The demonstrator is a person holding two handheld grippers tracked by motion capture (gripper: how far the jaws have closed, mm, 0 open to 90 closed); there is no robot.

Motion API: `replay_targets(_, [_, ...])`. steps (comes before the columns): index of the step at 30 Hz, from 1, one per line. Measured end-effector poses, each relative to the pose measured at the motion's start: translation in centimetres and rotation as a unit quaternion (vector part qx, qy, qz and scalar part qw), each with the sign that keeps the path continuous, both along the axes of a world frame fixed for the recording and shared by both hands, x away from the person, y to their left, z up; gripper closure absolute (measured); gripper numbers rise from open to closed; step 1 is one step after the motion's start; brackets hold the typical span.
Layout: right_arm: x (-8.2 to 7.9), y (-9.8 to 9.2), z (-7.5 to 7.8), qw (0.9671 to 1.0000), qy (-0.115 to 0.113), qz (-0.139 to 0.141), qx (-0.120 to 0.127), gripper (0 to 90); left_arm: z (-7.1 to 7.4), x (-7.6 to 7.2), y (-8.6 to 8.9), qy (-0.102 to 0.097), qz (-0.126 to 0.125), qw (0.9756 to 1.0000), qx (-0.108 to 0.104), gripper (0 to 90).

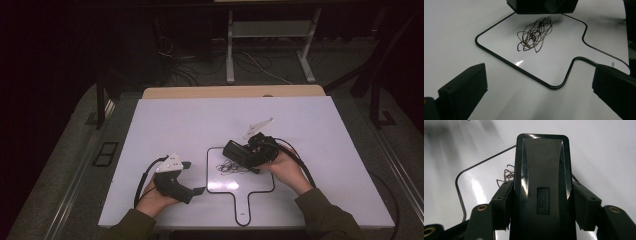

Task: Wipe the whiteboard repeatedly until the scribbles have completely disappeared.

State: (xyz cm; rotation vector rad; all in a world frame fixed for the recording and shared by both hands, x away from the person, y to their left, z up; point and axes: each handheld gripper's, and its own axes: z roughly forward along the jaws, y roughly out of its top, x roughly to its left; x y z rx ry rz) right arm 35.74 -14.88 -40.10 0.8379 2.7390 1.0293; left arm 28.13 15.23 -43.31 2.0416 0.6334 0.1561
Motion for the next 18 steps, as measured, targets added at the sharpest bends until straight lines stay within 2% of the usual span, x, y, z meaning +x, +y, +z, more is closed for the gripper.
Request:
replay_targets(8, [0.6,1.7,-1.0,0.9996,-0.004,0.020,-0.020,38.8,0.0,0.0,0.0,0.000,-0.002,1.0000,0.002,0.0])
replay_targets(18, [0.5,2.5,-2.4,0.9984,-0.003,0.033,-0.046,38.8,-0.1,0.0,0.0,0.000,-0.005,1.0000,0.004,0.0])
